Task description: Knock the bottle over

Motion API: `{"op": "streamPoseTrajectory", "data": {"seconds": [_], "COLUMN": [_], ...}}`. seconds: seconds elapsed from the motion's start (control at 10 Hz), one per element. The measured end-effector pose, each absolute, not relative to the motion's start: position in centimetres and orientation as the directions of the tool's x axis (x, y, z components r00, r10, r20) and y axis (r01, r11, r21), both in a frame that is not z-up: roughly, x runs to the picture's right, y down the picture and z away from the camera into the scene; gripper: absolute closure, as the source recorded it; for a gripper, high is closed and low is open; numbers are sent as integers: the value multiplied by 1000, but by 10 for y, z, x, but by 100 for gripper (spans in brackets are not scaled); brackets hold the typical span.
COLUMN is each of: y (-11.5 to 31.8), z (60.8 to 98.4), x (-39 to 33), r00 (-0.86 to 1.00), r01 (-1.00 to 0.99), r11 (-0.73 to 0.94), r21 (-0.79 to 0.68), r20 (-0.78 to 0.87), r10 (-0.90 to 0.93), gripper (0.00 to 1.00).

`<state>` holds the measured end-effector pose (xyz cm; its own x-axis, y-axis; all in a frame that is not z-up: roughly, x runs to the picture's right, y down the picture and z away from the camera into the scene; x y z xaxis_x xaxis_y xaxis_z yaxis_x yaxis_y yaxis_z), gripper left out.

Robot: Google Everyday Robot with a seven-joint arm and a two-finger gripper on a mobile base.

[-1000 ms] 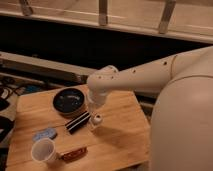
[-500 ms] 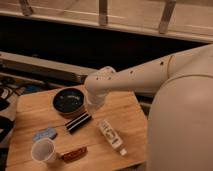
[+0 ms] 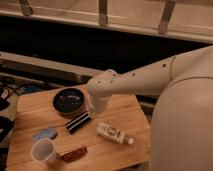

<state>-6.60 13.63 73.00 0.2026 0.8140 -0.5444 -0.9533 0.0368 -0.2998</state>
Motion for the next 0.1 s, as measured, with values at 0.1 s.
{"op": "streamPoseTrajectory", "data": {"seconds": [0.1], "y": [139], "z": [729], "x": [-64], "r00": [196], "r01": [-955], "r11": [31], "r21": [-294], "r20": [-552], "r10": [811], "gripper": [86]}}
